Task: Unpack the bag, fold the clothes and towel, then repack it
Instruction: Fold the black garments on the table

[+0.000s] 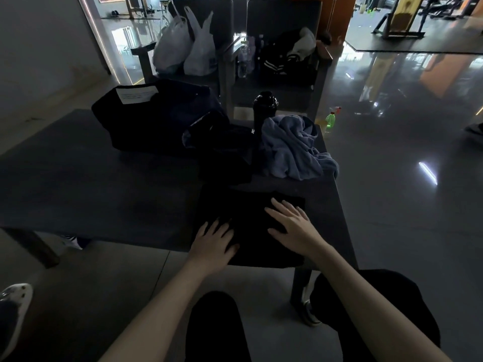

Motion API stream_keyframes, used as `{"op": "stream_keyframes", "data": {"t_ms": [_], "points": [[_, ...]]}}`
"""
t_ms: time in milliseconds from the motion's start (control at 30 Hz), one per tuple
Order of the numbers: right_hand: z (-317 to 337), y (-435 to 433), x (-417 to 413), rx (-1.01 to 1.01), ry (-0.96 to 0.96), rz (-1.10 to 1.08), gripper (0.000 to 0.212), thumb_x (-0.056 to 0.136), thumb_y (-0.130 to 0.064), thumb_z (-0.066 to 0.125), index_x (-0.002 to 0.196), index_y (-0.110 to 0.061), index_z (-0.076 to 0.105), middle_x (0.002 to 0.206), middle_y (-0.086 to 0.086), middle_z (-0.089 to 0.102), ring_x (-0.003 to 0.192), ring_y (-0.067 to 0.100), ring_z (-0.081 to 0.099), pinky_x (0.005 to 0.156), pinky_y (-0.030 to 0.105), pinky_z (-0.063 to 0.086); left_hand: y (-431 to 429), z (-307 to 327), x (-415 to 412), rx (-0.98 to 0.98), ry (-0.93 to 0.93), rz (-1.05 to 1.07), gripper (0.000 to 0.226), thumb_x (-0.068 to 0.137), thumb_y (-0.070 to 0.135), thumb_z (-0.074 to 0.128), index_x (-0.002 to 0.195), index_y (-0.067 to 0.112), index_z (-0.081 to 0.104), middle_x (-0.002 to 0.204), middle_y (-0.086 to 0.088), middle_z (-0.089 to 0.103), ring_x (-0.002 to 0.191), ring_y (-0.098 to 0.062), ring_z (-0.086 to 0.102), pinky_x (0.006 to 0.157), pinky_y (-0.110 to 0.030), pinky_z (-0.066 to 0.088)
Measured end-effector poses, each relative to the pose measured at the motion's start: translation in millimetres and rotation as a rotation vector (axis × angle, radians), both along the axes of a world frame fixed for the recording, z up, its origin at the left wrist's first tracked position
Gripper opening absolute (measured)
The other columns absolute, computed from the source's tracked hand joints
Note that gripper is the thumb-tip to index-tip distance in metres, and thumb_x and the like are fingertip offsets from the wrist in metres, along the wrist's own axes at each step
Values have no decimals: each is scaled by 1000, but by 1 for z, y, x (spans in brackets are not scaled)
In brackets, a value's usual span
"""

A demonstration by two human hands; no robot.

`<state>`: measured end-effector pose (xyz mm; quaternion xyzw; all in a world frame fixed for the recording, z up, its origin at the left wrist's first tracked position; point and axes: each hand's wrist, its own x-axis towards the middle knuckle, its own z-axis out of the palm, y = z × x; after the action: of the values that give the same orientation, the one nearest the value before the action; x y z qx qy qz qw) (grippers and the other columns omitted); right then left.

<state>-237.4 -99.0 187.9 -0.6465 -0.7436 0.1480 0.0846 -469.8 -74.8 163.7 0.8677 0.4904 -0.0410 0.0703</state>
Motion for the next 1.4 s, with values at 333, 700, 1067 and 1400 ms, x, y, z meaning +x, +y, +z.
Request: {"op": "stream_keyframes", "data": {"t_ms": [333, 700, 1067, 1400], "points": [[-24, -43, -7, -177, -105, -277, 66, 92, -60, 34, 150, -35, 14, 160, -8, 0, 147, 23, 0, 117, 43, 7, 9, 7, 18, 35, 2, -108, 79, 74, 47, 9, 131, 16, 54, 146, -4, 42, 141, -25, 28, 115, -47, 17], [-10, -69, 14, -251, -177, -510, 70, 92, -62, 31, 151, -28, 12, 160, 1, 4, 144, 30, 10, 111, 41, 25, -7, 1, 75, -17, -72, -179, 47, 101, 30, 32, 146, 15, 32, 153, 1, 28, 146, -16, 12, 117, -37, -1], [0, -57, 19, -277, -126, -646, 71, 93, -65, 24, 150, -23, 21, 158, 10, 13, 141, 32, 15, 104, 40, 35, 49, 25, 126, 198, 183, -179, 47, 97, 18, 34, 143, 27, 35, 144, -9, 29, 132, -29, 28, 107, -41, 26], [5, -28, 4, -286, -66, -665, 71, 96, -61, 23, 142, -9, 36, 150, 20, 19, 138, 34, 17, 98, 39, 40, 63, 36, 98, -34, -337, -168, 50, 98, 34, 43, 146, 23, 37, 153, 4, 32, 142, -14, 24, 116, -30, 18]]}}
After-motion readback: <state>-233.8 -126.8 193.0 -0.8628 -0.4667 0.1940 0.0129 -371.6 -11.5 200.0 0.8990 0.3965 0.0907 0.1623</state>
